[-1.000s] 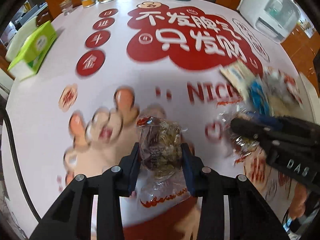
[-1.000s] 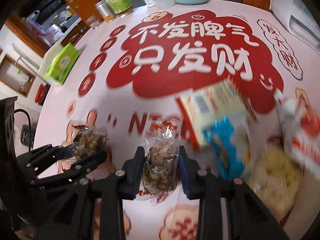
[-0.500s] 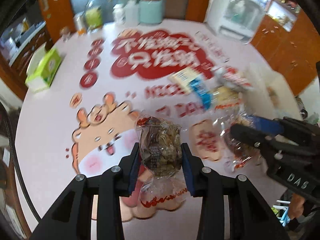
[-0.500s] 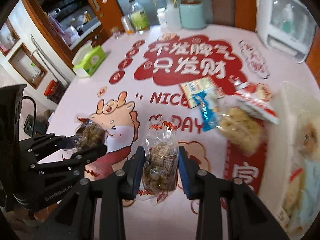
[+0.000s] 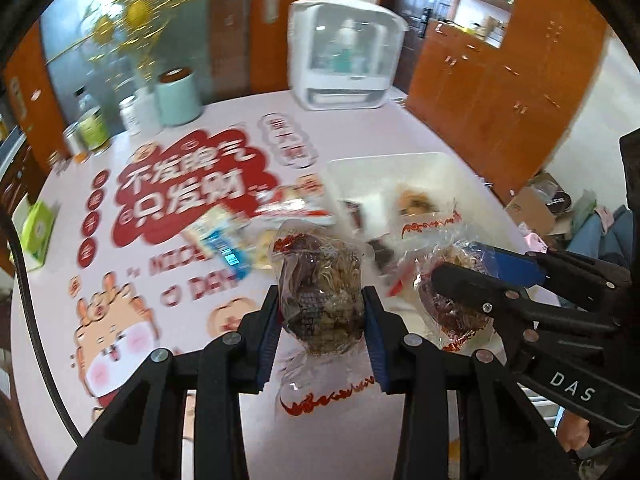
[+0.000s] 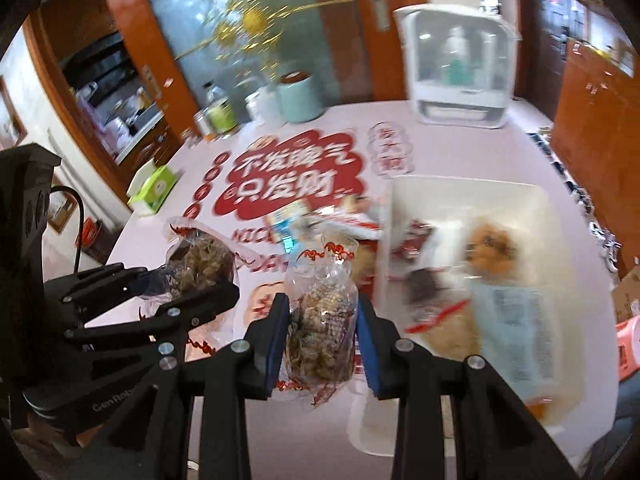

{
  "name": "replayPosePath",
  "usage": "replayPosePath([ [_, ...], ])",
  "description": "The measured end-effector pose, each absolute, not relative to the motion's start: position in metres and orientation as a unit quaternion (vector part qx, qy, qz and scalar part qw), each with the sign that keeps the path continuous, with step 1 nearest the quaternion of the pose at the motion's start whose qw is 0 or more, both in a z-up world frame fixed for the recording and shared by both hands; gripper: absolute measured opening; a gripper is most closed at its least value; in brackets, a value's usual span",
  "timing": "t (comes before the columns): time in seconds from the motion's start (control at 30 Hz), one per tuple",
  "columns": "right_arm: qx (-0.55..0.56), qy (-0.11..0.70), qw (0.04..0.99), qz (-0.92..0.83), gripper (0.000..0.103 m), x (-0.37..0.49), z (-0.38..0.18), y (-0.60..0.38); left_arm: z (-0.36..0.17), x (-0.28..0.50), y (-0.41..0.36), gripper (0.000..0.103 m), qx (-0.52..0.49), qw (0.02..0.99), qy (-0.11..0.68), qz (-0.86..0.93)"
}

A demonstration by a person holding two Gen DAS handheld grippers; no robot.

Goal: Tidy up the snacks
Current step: 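Carry both nut bags over the white tray and open both tools to release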

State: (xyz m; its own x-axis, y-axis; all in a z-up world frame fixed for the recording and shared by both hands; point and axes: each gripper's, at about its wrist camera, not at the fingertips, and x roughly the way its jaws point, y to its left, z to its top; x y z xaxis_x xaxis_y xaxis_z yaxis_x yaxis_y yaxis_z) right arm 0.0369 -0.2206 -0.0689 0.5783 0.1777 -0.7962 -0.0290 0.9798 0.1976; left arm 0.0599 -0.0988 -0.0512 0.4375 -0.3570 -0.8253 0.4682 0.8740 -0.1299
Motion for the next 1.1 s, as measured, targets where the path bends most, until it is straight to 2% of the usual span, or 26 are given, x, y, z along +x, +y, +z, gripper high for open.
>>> replayPosePath([
  [0.43,0.098,0.441,0.892,0.018,0.034,0.006,-0.062,-0.337,-0.055,0.049,-0.219,0.037,0.057,0.844,0.47,-0.253],
  [0.87,0.116,0.469,0.875,0.039,0.034,0.021,-0.085,-0.377,-0.065,0.07,-0.254,0.038,0.061,0.843,0.488,-0.219],
  [0.9,0.12,0.472,0.873,0.041,0.034,0.024,-0.087,-0.378,-0.065,0.071,-0.254,0.043,0.062,0.842,0.489,-0.219],
  [0.93,0.125,0.473,0.871,0.041,0.035,0.025,-0.088,-0.381,-0.065,0.072,-0.254,0.054,0.062,0.843,0.49,-0.215],
  [0.97,0.125,0.474,0.871,0.041,0.035,0.026,-0.089,-0.381,-0.065,0.073,-0.253,0.058,0.065,0.846,0.488,-0.203],
  [1.03,0.124,0.476,0.87,0.039,0.039,0.029,-0.09,-0.384,-0.065,0.077,-0.248,0.075,0.065,0.853,0.486,-0.179],
  [1.1,0.131,0.477,0.868,0.036,0.045,0.032,-0.091,-0.388,-0.065,0.081,-0.242,0.08,0.051,0.853,0.489,-0.174],
])
